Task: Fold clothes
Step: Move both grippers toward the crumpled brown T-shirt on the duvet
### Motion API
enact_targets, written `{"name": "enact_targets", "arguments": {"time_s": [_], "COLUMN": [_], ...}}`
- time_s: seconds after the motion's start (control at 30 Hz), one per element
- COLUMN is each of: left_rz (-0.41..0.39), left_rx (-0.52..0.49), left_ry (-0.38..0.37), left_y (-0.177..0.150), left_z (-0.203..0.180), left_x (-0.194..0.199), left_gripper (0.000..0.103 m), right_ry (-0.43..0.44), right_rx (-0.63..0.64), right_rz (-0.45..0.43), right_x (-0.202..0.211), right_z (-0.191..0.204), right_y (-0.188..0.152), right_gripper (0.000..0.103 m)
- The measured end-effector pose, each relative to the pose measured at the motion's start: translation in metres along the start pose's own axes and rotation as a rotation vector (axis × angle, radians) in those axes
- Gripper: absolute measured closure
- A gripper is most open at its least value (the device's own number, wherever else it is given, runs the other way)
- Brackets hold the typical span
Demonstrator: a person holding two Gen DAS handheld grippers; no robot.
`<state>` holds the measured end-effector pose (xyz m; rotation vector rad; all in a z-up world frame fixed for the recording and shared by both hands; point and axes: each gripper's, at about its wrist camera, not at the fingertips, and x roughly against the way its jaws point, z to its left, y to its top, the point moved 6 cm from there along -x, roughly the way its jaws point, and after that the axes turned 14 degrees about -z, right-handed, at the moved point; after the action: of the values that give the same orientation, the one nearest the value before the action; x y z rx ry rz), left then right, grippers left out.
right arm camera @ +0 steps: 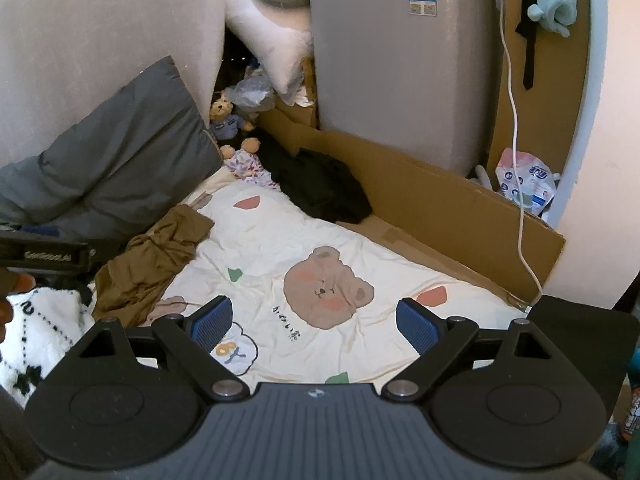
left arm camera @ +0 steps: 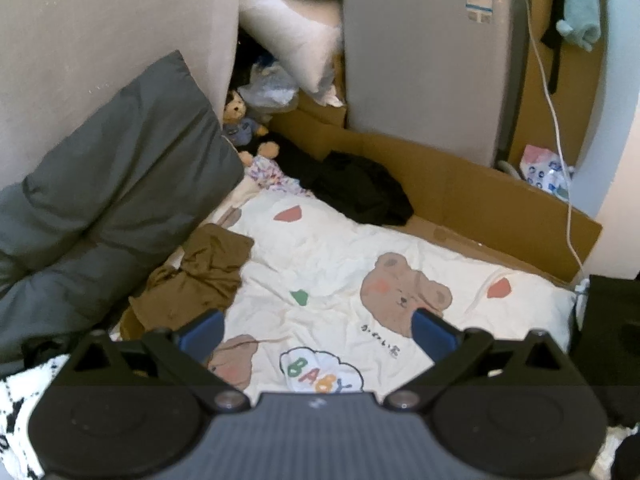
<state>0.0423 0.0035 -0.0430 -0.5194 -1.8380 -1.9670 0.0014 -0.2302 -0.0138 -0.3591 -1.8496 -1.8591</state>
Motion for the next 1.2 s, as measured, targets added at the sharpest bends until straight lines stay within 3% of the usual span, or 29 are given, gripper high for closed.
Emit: {"name": "enact_targets", "arguments": {"time_s": [0.17,0.27,0.43,0.53,0.7,0.9,1.07,1.2], "left_rz": [0.040,0.073,0.053,0.049,0.115,0.079,0.115,0.098], "left_rx": [-0.048,-0.097,0.021,0.031,0.106,0.072,0.114,0.148], "left_ry": [0.045,0.081,0.043,0.062,0.062,0.051,0.011,0.007], "left_y": [-0.007,-0.008,-0.012,-0.019,-0.017,-0.020,-0.016,-0.007], "left_z": [0.005,0.001,0.063,0.071,0.089,0.090,0.093,0.100], "left_x": [-0.010,-0.020,-0.019,-0.023,-0.035,-0.037,-0.043,-0.042], "left_gripper": [0.002,0.002,0.002,0.001,0.002,0.001,0.002,0.001], "right_ry": [-0.037,-0.010,0.088,0.109,0.114,0.112,0.142,0.164], "right_rx": [0.112,0.062,-0.040,-0.031,-0.031,-0.009,0.031,0.053], "right_rz": [0.027,0.021,-0.042,-0.040,-0.051,-0.063,-0.046,-0.022], "right_x": [-0.004,-0.015,-0.018,-0.020,-0.023,-0.023,-0.039,-0.054], "right_z": [0.023,0.023,-0.016,-0.013,0.011,0.038,0.043,0.051], "right_y": [-0.003,0.002,0.008,0.013,0.024,0.027,0.037,0.036], "right_gripper": [0.011,0.011,0.011,0.011,0.011,0.011,0.011,0.011]}}
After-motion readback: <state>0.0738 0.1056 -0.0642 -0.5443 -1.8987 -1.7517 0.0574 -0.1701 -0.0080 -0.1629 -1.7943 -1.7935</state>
